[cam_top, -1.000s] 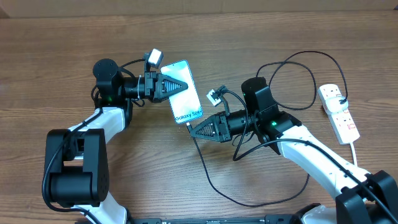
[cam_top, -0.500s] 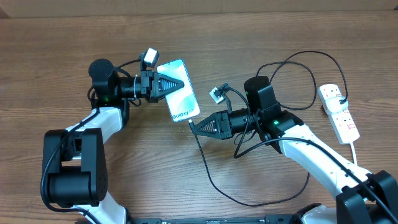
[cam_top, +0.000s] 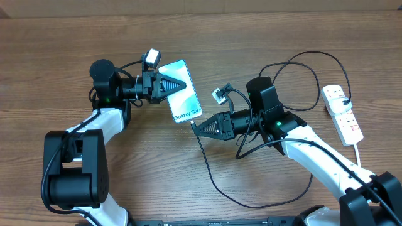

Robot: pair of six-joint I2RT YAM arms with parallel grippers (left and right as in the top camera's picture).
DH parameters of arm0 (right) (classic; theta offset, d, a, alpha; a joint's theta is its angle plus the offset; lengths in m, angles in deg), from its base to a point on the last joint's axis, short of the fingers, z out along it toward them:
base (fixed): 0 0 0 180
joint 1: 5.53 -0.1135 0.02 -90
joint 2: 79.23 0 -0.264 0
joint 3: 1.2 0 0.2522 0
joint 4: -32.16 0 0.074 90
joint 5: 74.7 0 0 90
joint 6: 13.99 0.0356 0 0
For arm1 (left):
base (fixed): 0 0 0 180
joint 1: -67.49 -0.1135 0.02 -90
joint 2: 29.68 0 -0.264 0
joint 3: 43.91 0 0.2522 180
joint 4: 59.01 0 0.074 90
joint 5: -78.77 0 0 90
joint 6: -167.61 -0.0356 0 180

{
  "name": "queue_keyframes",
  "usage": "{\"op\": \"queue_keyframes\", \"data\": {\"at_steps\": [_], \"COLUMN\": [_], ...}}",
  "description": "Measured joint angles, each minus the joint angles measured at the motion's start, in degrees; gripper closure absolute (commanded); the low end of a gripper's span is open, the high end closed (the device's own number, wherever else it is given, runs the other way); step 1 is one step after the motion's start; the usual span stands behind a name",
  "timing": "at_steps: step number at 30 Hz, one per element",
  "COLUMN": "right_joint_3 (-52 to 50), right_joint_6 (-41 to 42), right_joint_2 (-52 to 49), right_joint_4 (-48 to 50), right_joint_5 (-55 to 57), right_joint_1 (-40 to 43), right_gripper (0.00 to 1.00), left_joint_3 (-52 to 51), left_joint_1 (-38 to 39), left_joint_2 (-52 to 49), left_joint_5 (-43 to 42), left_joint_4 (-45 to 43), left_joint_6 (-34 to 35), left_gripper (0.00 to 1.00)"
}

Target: Plug charger to phone and switch on socket

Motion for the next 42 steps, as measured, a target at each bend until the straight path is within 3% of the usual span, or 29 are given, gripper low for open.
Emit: {"op": "queue_keyframes", "data": {"at_steps": [17, 26, 29, 42], "right_joint_3": [0.00, -0.57, -0.57, -0.52], "right_joint_6": [0.11, 1.29, 1.92, 0.63], "right_joint_2": [0.00, -0.07, -0.09, -0.09], "right_joint_4": [0.13, 6.29, 6.97, 4.94], "right_joint_5": [0.09, 0.63, 0.96, 1.38], "right_joint_1": [0.00, -0.02, 0.00, 0.07], "right_gripper": [0.96, 0.95, 0.78, 0.40], "left_joint_3": [0.00, 0.52, 0.66, 0.66], "left_joint_1": [1.25, 1.36, 1.64, 2.29], "left_joint_2": [0.00, 0.00, 0.00, 0.00], "left_joint_5": [0.00, 0.50, 0.50, -0.09], "left_joint_4": [-1.07, -3.67, -4.48, -4.70], "left_joint_6": [0.00, 0.68, 0.63, -1.51], "left_gripper": [0.96, 0.96, 0.96, 0.96]}}
